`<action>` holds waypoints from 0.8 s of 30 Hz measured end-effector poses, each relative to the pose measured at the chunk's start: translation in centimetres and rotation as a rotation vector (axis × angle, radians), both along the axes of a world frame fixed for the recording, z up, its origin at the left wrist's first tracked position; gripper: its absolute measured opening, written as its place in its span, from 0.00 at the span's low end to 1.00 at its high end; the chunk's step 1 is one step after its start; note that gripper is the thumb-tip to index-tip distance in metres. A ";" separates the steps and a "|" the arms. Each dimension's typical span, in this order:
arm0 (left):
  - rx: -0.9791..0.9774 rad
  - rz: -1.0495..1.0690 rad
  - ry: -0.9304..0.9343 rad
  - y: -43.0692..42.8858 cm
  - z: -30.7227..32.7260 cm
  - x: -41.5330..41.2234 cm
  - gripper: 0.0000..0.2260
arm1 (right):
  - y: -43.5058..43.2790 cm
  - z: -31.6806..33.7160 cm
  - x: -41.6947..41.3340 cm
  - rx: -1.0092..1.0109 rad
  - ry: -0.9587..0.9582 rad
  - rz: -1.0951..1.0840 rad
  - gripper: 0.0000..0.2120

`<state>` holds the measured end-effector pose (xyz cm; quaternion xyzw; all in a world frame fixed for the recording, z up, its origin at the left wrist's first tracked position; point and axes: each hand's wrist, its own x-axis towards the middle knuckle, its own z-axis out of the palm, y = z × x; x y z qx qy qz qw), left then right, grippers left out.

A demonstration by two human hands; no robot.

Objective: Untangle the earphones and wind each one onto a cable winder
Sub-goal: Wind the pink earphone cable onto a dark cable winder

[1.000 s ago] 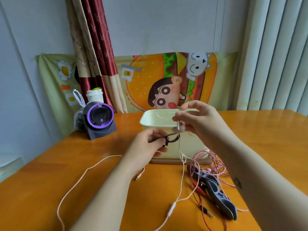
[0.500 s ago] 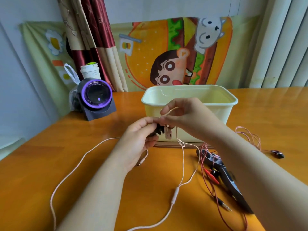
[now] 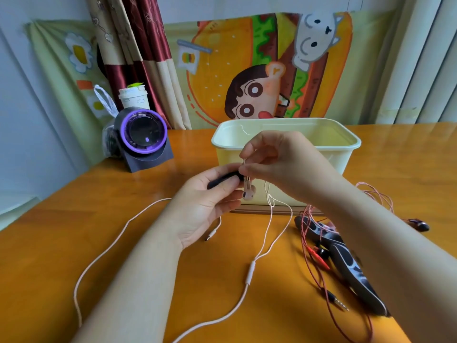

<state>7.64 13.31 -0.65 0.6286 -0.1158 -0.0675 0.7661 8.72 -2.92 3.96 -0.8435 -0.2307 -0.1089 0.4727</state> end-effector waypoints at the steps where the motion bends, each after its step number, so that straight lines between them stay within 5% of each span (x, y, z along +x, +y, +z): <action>1: 0.080 0.018 -0.030 0.0 0.0 0.0 0.12 | 0.0 0.0 0.1 0.019 0.005 0.005 0.06; 7: 0.312 0.107 -0.097 -0.4 0.2 0.1 0.17 | -0.2 -0.1 0.5 0.172 0.099 0.057 0.07; 14: 0.071 0.067 -0.011 -1.0 0.4 -0.2 0.15 | -0.3 -0.6 0.8 0.159 0.088 0.059 0.06; 24: 0.035 0.017 -0.015 -0.5 0.2 0.1 0.15 | 0.4 -0.9 0.6 0.214 0.072 0.128 0.06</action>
